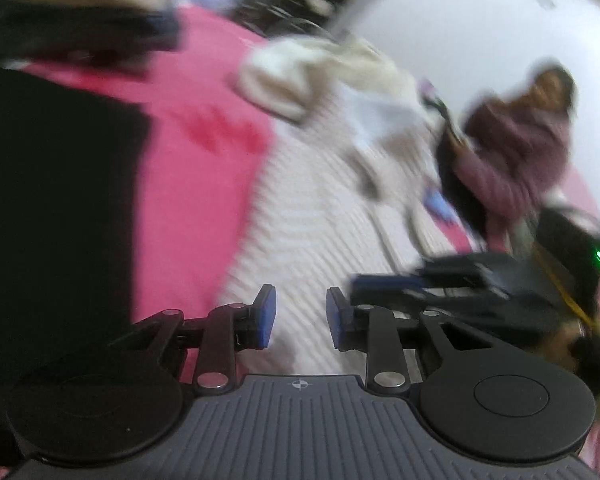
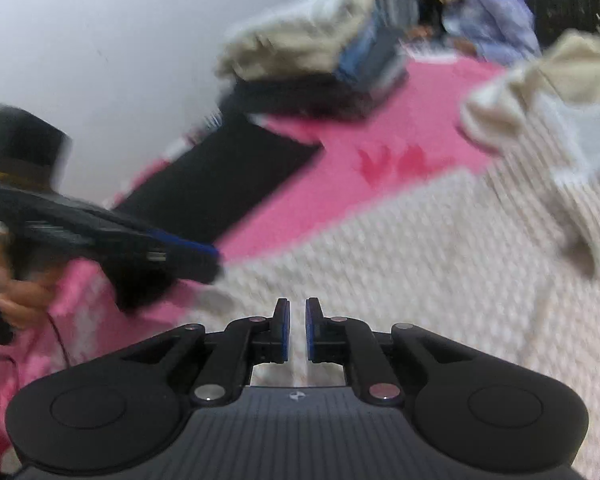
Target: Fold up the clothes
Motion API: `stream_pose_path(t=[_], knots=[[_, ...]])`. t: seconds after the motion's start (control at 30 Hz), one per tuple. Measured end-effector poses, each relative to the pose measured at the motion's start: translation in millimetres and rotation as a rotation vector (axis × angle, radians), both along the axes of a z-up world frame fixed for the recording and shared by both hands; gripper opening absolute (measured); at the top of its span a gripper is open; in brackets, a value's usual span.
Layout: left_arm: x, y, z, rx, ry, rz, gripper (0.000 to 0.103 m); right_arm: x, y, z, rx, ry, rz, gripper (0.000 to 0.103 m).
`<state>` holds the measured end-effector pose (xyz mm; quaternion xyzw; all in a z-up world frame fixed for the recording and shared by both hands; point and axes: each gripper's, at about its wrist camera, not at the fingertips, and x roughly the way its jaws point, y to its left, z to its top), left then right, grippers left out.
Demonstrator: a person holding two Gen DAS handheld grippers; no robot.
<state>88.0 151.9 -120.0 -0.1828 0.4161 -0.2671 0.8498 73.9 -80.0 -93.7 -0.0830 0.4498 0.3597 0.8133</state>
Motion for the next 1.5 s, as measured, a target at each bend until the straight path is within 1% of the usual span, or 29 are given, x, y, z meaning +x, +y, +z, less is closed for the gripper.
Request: stream_pose_path(t=[0.03,0.1,0.13,0.17,0.2,0.27,0.33,0.37,0.43,0.47,0.53,0.57,0.6,0.63,0.67,0.7,0.73,0.77,0.87,0.97,1.03,1.07,1.1,1.17,1.2,1.27,1.33,1.43,1.5], knots=[[-4,-10,0,0.035,-0.008,-0.033,0.028,2,-3,-5,-0.017,0.021,-0.021,0.004],[1,-25,-15,0.172,0.022,-0.045,0.025,7,-11,-10,-0.008,0.06,-0.067,0.002],[3,-22,-17,0.155,0.046,-0.022,0.021,10,-16,-12,-0.004,0.079,-0.089,0.001],[6,-18,-19,0.137,0.069,0.002,0.021,10,-21,-5,-0.003,0.088,-0.117,0.007],[5,-12,-13,0.107,0.088,0.035,0.021,4,-29,9,0.006,0.078,-0.122,0.007],[-12,-19,5,0.13,0.054,-0.021,0.029,-15,-46,33,0.042,0.086,-0.092,0.007],[-29,-27,23,0.152,0.021,-0.077,0.031,-41,-63,48,0.079,0.137,-0.053,0.007],[-37,-31,31,0.162,0.006,-0.108,0.031,-56,-67,52,0.097,0.171,-0.031,0.007],[-60,-55,34,0.132,0.033,-0.274,0.032,-90,-72,45,0.109,0.22,0.033,0.007],[-72,-67,34,0.118,0.047,-0.356,0.032,-105,-74,38,0.097,0.225,0.057,0.007],[-99,-94,19,0.118,0.09,-0.511,0.032,-134,-75,5,0.018,0.243,0.068,0.006],[-108,-104,6,0.184,0.095,-0.556,0.032,-144,-81,-10,0.02,0.249,0.038,0.004],[-118,-114,-6,0.25,0.1,-0.6,0.032,-150,-90,-17,0.072,0.25,-0.003,0.004],[-127,-123,-17,0.313,0.104,-0.642,0.031,-150,-98,-18,0.114,0.279,-0.041,0.004],[-127,-125,-10,0.325,0.09,-0.64,0.031,-148,-105,-16,0.142,0.317,-0.079,0.004],[-128,-126,-3,0.336,0.077,-0.638,0.031,-149,-111,-11,0.164,0.33,-0.1,0.004],[-128,-128,4,0.348,0.063,-0.636,0.031,-151,-117,-5,0.181,0.33,-0.111,0.008],[-129,-129,11,0.357,0.05,-0.635,0.031,-157,-121,0,0.193,0.317,-0.106,0.009],[-136,-136,31,0.293,0.016,-0.709,0.032,-183,-126,15,0.235,0.279,-0.018,0.009],[-157,-153,21,0.305,0.028,-0.847,0.032,-204,-123,-3,0.184,0.302,-0.004,0.008],[-173,-165,-6,0.408,0.075,-0.934,0.032,-208,-126,-16,0.199,0.33,-0.053,0.005],[-180,-164,-11,0.435,0.037,-0.95,0.033,-206,-129,-17,0.214,0.354,-0.079,0.004],[-182,-161,-9,0.426,0.016,-0.956,0.033,-203,-134,-12,0.239,0.368,-0.108,0.005],[-170,-153,-2,0.398,0.092,-0.91,0.033,-200,-152,1,0.28,0.358,-0.172,0.01],[-164,-149,2,0.384,0.129,-0.887,0.033,-198,-163,5,0.299,0.368,-0.201,0.011],[-167,-137,11,0.352,0.156,-0.9,0.034,-195,-183,5,0.312,0.417,-0.254,0.019],[-174,-126,11,0.315,0.236,-0.923,0.037,-201,-194,-1,0.316,0.472,-0.281,0.02],[-177,-112,-8,0.28,0.39,-0.862,0.038,-211,-202,-14,0.342,0.538,-0.305,0.02],[-179,-103,-19,0.244,0.472,-0.771,0.038,-214,-203,-20,0.369,0.576,-0.311,0.022]])
